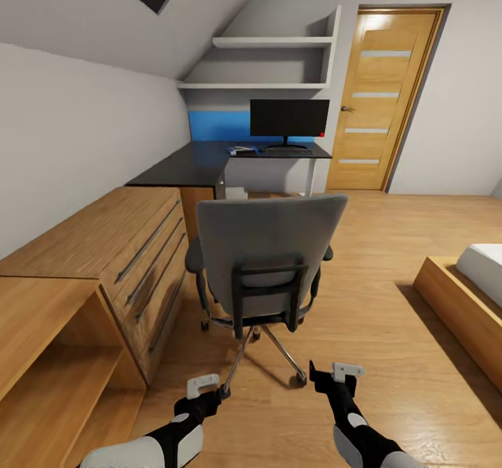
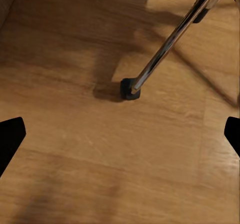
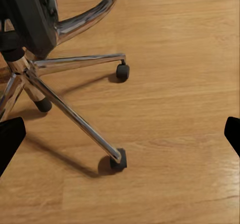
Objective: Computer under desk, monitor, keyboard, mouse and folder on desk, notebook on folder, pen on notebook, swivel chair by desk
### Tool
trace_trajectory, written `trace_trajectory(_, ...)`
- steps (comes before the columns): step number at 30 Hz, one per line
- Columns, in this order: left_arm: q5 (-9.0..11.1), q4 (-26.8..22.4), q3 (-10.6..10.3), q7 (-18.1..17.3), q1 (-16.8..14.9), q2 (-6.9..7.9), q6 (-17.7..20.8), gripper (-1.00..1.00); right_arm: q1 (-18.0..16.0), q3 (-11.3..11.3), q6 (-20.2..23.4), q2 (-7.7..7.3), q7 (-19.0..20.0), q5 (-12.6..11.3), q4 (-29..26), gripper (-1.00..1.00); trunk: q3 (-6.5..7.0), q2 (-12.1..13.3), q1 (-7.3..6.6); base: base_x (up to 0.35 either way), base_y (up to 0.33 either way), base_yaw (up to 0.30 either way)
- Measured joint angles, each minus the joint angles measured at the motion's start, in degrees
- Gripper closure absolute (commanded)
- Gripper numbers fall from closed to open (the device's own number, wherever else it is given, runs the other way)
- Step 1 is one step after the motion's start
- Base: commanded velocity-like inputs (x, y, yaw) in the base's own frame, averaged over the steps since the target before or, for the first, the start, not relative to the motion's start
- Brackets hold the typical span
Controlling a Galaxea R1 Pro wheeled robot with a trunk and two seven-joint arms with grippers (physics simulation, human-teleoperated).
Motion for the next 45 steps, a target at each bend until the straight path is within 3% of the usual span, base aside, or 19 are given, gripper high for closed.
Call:
trace_trajectory(3, 0.0, 0.0, -0.1, -0.1, -0.4, 0.0, -1.8, -1.0, -0.4, 0.1, -0.2, 0.14, 0.4, 0.0, 0.0, -1.0, -0.54, -1.2, 0.66, 0.0, 0.0, 0.0)
trace_trajectory(5, 0.1, 0.0, -0.1, -0.3, -0.5, 0.0, -5.2, -1.0, -0.6, 0.1, -0.2, 0.25, 0.8, 0.0, 0.1, -1.0, -0.9, -2.0, 1.1, 0.0, 0.0, 0.0)
trace_trajectory(9, 0.1, -0.1, -0.1, -0.4, -0.6, 0.0, -6.5, -1.0, -0.7, 0.1, -0.1, 0.48, 0.8, -0.1, 0.0, -1.0, -1.62, -3.6, 1.98, 0.0, 0.0, 0.0)
trace_trajectory(20, 0.0, -0.1, -0.4, -0.6, -0.7, 0.0, -6.5, -1.0, -0.7, 0.2, 0.5, 2.43, 1.0, 0.4, -1.7, -1.0, -3.59, -8.0, 4.39, 0.0, 0.0, 0.0)
trace_trajectory(24, -1.1, -0.1, -0.4, -0.5, -2.1, 0.0, -6.4, -1.0, -0.7, 0.2, 2.9, 2.44, 1.0, 0.4, -4.8, -1.0, -4.31, -9.6, 5.27, 0.0, 0.0, 0.0)
trace_trajectory(26, -1.6, 0.0, -0.4, -0.4, -3.3, 0.0, -6.3, -1.0, -0.8, 0.0, 6.1, 2.29, 1.1, 0.3, -6.4, -1.0, -4.66, -10.4, 5.71, 0.0, 0.0, 0.0)
trace_trajectory(30, -1.9, -0.1, -0.4, -0.4, -4.6, 0.0, -5.4, -1.0, -3.1, -0.1, 9.8, 2.12, 1.1, 0.3, -9.0, -1.0, -5.38, -12.0, 6.59, 0.0, 0.0, 0.0)
trace_trajectory(45, -2.1, -0.2, -0.4, -0.4, -6.9, 0.0, -0.9, -1.0, -4.8, 0.3, 11.0, 2.22, 1.3, 0.8, -12.3, -1.0, -8.08, -18.0, 9.89, 0.0, 0.0, 0.0)
